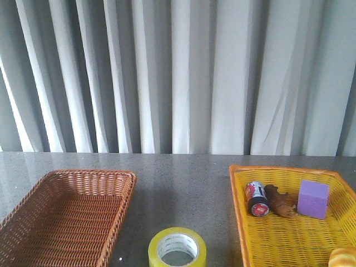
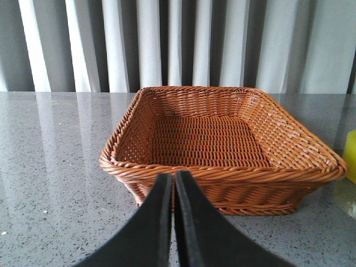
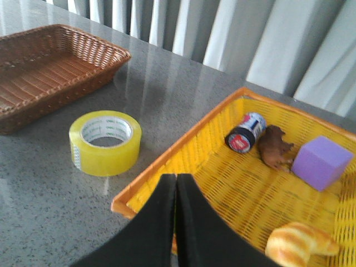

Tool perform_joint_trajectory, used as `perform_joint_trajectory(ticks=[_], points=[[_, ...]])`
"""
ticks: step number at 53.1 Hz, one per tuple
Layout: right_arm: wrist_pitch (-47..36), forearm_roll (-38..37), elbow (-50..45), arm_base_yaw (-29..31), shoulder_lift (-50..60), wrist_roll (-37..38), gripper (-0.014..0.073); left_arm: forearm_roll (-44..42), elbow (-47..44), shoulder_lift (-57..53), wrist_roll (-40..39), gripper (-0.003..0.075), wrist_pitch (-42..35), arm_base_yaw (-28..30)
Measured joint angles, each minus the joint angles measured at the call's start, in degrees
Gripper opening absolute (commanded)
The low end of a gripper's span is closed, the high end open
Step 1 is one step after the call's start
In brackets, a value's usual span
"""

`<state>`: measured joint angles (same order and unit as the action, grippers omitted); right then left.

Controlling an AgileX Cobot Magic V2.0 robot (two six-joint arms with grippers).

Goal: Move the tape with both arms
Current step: 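Open the right gripper and withdraw it from the tape roll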

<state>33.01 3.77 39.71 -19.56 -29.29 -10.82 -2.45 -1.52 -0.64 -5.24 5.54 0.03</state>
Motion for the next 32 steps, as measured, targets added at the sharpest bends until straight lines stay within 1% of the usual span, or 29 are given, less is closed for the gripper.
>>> perform_joint_trajectory(ticks=[7,13,24,32], points=[[-5.52,-5.35,-11.2,0.0,9.2,6.97,-0.0008,0.74,0.0,0.0,-0.72,-0.0006,-1.22,0.0],[-6.65,-6.86,-17.01,0.0,13.2,9.78,-0.0008,2.45,0.0,0.0,-2.64,-0.0006,-3.79,0.0],[-6.72,-7.21,-19.96,0.0,14.11,10.82,-0.0008,2.95,0.0,0.0,-5.0,-0.0006,-10.38,0.0],[-6.76,-7.21,-20.02,0.0,14.11,10.82,-0.0008,2.97,0.5,0.0,-10.59,-0.0005,-16.14,0.0]])
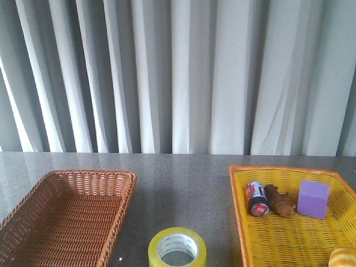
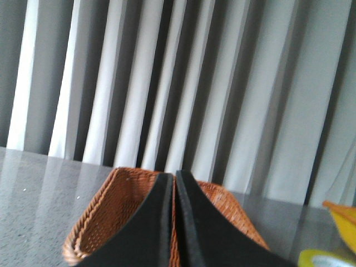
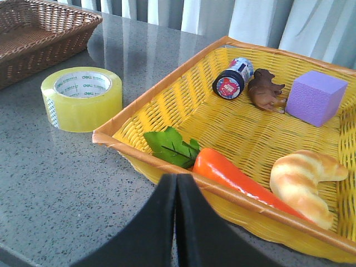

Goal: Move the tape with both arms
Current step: 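Open the right gripper and withdraw it from the tape roll, then reach the left gripper down into the tape roll's hole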

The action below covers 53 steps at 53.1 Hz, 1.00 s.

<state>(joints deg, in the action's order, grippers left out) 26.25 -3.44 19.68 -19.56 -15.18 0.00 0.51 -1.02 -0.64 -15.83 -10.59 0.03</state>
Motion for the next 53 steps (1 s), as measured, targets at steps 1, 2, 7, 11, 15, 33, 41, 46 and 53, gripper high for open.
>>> perform_joint_trajectory(ticks=[1,2,7,11,15,33,41,46,53], points=[[0.0,0.0,0.0,0.0,0.0,0.0,-0.0008,-0.13,0.7,0.0,-0.97,-0.0004,-0.08,0.0],[0.05,0.0,0.0,0.0,0.0,0.0,-0.0008,-0.51,1.43,0.0,-1.88,-0.0003,-0.08,0.0],[0.9,0.0,0.0,0.0,0.0,0.0,-0.0008,-3.7,7.3,0.46,-4.5,0.0017,4.05,-0.07],[2.04,0.0,0.0,0.0,0.0,0.0,-0.0008,-7.7,14.46,3.68,-5.04,0.0052,9.3,-0.86],[3.01,0.0,0.0,0.0,0.0,0.0,-0.0008,-9.78,21.38,8.99,-5.04,0.0108,15.16,-2.37],[3.91,-0.04,0.0,0.0,0.0,0.0,-0.0008,1.39,48.75,42.86,14.62,0.0463,35.15,-14.85],[3.91,-0.04,0.0,0.0,0.0,0.0,-0.0008,14.25,58.44,55.81,31.18,0.047,38.88,-18.93],[3.91,-0.04,0.0,0.0,0.0,0.0,-0.0008,19.73,65.13,64.11,40.28,0.0468,42.44,-20.11],[3.91,0.01,0.0,0.0,0.0,0.0,-0.0008,22.01,74.55,75.56,45.71,0.0468,48.49,-20.19]])
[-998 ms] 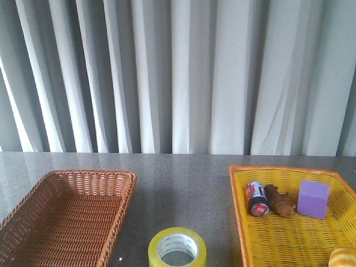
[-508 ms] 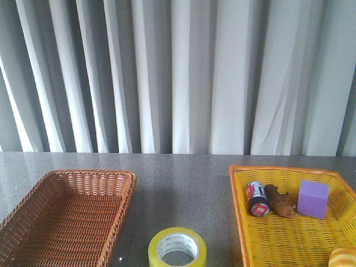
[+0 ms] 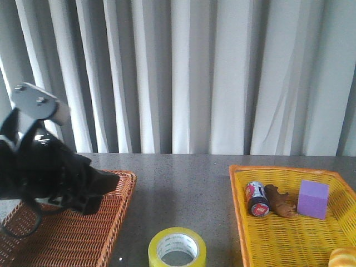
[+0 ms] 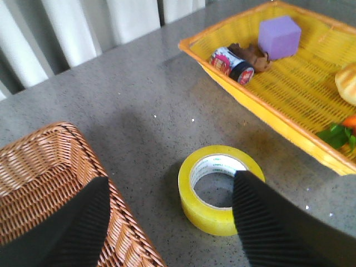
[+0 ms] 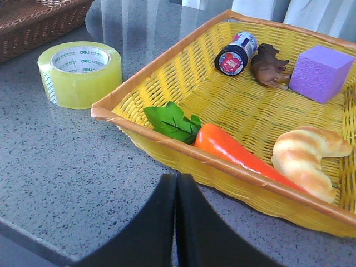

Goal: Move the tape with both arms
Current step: 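Reach the left gripper down into the tape roll's hole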

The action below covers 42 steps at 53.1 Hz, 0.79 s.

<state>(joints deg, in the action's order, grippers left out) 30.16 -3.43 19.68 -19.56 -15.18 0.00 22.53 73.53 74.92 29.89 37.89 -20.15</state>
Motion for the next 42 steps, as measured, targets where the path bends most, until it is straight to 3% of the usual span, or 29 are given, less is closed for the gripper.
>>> perform_joint_trajectory(ticks=[23,42], points=[[0.0,0.17,0.0,0.0,0.0,0.58,-0.0008,-0.24,27.79,32.77,3.49,0.0468,18.41,-0.49],[0.0,0.17,0.0,0.0,0.0,0.58,-0.0008,-0.14,34.2,43.66,4.4,0.0468,23.23,-1.03]])
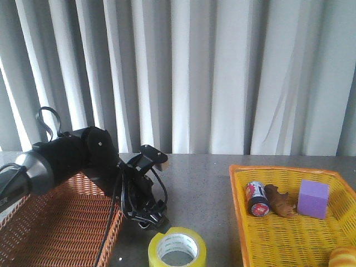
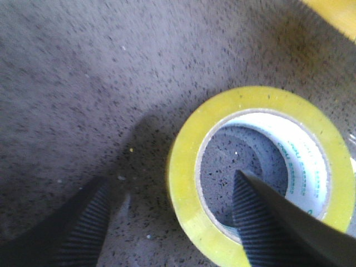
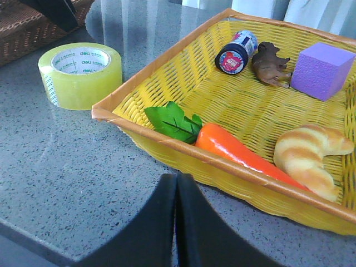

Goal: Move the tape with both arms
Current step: 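Reach the left gripper down into the tape roll's hole, then grasp the tape roll with the left gripper and lift it over the brown basket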

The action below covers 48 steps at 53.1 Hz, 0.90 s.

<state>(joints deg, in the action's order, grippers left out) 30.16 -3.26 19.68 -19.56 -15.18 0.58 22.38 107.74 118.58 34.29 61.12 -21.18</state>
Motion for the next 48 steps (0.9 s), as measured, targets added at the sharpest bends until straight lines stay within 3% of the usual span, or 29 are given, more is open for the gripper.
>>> perform_joint_trajectory(ticks=[24,32,43,48], points=[[0.0,0.0,0.0,0.0,0.0,0.0,-0.0008,0.24,0.0,5.63,0.86,0.0442,0.64,-1.65],[0.0,0.0,0.0,0.0,0.0,0.0,-0.0008,0.17,0.0,6.47,0.86,0.0308,0.59,-1.79],[0.0,0.0,0.0,0.0,0.0,0.0,-0.0008,0.17,0.22,6.55,1.25,0.001,-0.82,-1.83],[0.0,0.0,0.0,0.0,0.0,0.0,-0.0008,-0.12,1.17,6.55,0.99,-0.0008,-1.08,-1.83]])
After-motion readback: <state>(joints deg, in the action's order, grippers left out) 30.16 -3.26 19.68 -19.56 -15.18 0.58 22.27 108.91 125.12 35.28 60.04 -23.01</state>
